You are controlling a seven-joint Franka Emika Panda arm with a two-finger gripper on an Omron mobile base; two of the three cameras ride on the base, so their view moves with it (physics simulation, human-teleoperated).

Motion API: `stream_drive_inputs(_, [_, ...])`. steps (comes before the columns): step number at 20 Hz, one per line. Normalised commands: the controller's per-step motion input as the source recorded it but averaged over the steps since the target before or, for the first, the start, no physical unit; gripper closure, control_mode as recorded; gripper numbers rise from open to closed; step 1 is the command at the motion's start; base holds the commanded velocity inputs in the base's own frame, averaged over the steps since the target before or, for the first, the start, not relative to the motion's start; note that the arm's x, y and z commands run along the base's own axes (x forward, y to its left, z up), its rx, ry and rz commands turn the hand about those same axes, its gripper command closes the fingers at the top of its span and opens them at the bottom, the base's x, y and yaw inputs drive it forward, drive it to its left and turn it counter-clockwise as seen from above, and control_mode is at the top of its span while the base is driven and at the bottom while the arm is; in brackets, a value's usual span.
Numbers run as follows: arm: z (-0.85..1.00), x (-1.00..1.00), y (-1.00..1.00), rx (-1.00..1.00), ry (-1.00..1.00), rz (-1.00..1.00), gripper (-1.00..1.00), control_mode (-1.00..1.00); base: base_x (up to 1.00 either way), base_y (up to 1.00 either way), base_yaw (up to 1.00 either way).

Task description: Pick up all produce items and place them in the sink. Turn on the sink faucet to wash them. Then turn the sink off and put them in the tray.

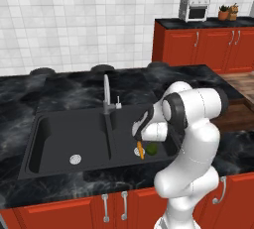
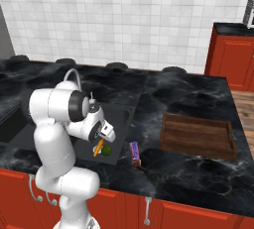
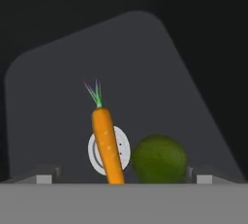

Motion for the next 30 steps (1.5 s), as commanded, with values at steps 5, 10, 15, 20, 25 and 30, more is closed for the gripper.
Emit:
stream_drive_inputs(5, [0.52, -0.19, -0.08, 0.00, 0.00, 0.00, -1.00, -1.00, 0.00, 0.00, 0.00])
stream_drive_inputs(10, [0.56, -0.30, -0.06, 0.00, -0.02, 0.00, -1.00, -1.00, 0.00, 0.00, 0.00])
stream_drive_inputs(15, [0.66, -0.38, -0.04, 0.00, -0.07, 0.03, -1.00, -1.00, 0.00, 0.00, 0.00])
stream_drive_inputs(20, [0.75, -0.35, -0.05, 0.00, -0.08, 0.05, -1.00, -1.00, 0.00, 0.00, 0.00])
stream_drive_inputs(25, [0.70, -0.25, 0.00, 0.00, -0.08, 0.09, -1.00, -1.00, 0.00, 0.00, 0.00])
stream_drive_inputs(30, [0.62, -0.04, 0.01, 0.00, -0.12, 0.15, -1.00, -1.00, 0.00, 0.00, 0.00])
